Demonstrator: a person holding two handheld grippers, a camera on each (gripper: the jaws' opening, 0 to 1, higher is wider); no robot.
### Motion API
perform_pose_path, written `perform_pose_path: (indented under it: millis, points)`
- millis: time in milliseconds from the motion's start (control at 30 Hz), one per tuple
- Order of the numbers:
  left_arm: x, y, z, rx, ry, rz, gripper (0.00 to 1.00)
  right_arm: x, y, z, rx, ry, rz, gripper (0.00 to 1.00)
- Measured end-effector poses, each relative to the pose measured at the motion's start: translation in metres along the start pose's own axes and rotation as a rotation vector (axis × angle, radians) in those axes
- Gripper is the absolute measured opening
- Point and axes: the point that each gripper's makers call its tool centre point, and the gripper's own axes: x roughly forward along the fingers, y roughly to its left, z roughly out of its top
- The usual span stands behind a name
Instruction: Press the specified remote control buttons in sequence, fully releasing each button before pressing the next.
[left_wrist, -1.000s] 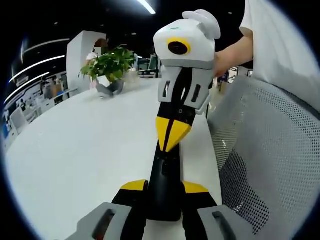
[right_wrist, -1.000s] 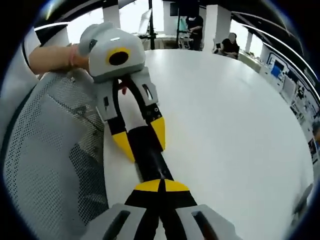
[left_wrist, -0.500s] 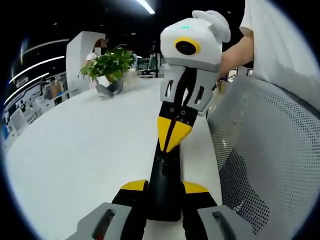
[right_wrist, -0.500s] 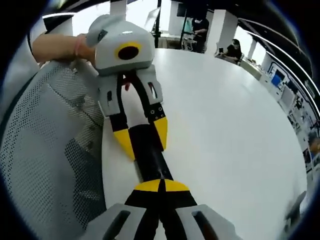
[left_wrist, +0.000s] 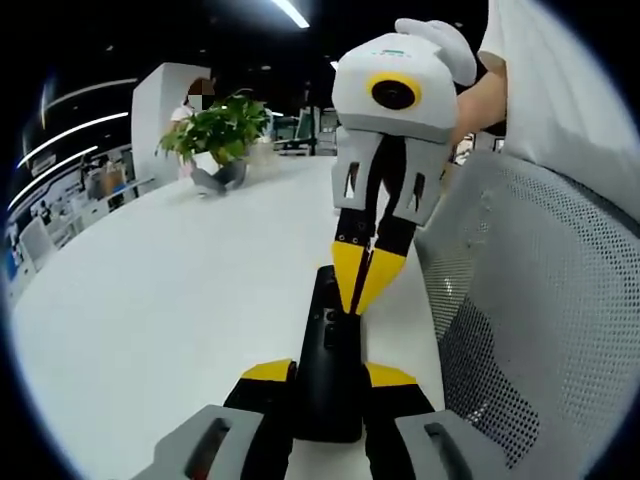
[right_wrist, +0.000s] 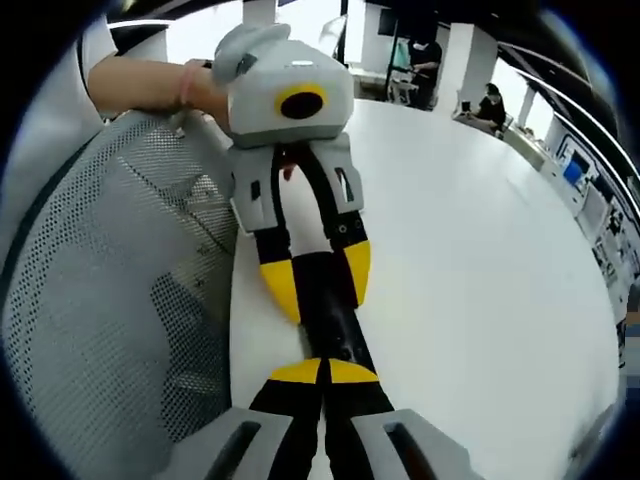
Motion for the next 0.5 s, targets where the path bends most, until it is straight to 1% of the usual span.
perform_pose_path:
  millis: [67, 133, 167, 300, 433, 467, 500]
  points:
    - [-0.0003, -0.0002, -0.0001, 0.0, 0.001, 0.0, 0.25, 0.0017, 0.0002, 0.0023, 0.001, 0.004, 0.002, 0.0]
    - [-0.0005, -0.0005, -0.0001, 0.001, 0.001, -0.001, 0.25, 0.0033, 0.0016, 0.0018, -0.013, 0.027, -0.002, 0.0]
    - [-0.0006, -0.0006, -0.0002, 0.001, 0.002, -0.001, 0.25, 0.0033, 0.0022, 0.0013, -0.035, 0.041, -0.01, 0.0]
    - [-0.0008, -0.0009, -0.0002, 0.0, 0.003, -0.005, 0.25, 0.0034, 0.0023, 0.0004, -0.043, 0.051, -0.021, 0.0]
    - [-0.0009, -0.0011, -0.0002, 0.002, 0.003, -0.007, 0.25, 0.002, 0.001, 0.0003, 0.012, 0.022, -0.021, 0.0]
    - [-0.0008, -0.001, -0.0002, 0.001, 0.002, -0.007, 0.25, 0.0013, 0.0011, 0.0013, 0.083, -0.006, -0.009, 0.0]
    - [-0.001, -0.0011, -0.0003, -0.003, 0.002, -0.008, 0.25, 0.0001, 0.0008, 0.0009, 0.143, -0.018, 0.008, 0.0]
